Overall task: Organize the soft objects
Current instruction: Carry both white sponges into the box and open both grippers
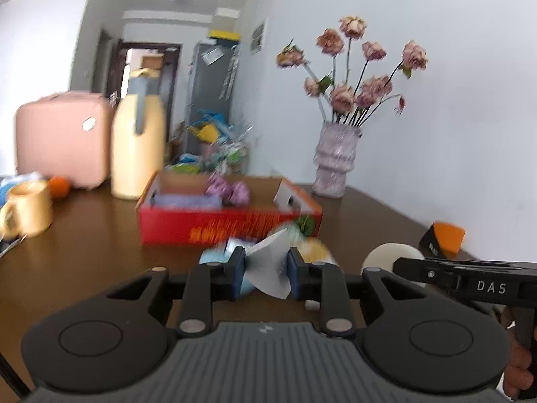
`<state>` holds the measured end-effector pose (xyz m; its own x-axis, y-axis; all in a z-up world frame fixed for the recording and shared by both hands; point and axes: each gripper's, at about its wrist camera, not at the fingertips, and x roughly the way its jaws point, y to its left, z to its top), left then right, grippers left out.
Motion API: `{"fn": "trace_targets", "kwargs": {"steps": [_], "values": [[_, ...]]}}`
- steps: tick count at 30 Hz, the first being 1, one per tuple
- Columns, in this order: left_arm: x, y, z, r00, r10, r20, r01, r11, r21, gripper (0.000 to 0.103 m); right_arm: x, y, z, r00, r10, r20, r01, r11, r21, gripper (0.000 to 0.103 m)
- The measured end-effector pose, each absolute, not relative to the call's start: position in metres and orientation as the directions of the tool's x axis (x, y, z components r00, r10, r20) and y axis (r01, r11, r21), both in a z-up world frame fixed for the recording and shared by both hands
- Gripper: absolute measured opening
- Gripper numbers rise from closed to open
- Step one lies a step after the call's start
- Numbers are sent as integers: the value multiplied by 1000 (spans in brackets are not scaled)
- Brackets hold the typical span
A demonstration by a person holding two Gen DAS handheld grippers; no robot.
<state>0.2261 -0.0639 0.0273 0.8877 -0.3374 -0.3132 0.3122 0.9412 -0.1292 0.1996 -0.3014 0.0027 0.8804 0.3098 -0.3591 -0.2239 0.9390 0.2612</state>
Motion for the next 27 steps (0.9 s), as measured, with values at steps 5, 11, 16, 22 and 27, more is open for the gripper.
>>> {"fn": "trace_targets", "kwargs": {"steps": [5,11,16,22,27], "values": [[338,-76,58,854,-394,-341,370,919,-137,27,277,-307,30,881,356,-311,-279,923,265,28],[505,-107,54,808,-333,-486,313,941,-125,28,459,-298,30,816,347,-463,-204,921,331,28],[590,-117,24,765,-293,-573,261,955,-140,34,566,-270,-7,713,368,-596,-199,922,331,28],[620,-118,-6,731,-261,-630,264,960,-91,49,625,-263,-52,583,400,-707,-149,908,391,64],[615,-112,-13,735,-252,-630,249,964,-95,56,618,-265,-47,628,360,-690,-182,930,319,65]]}}
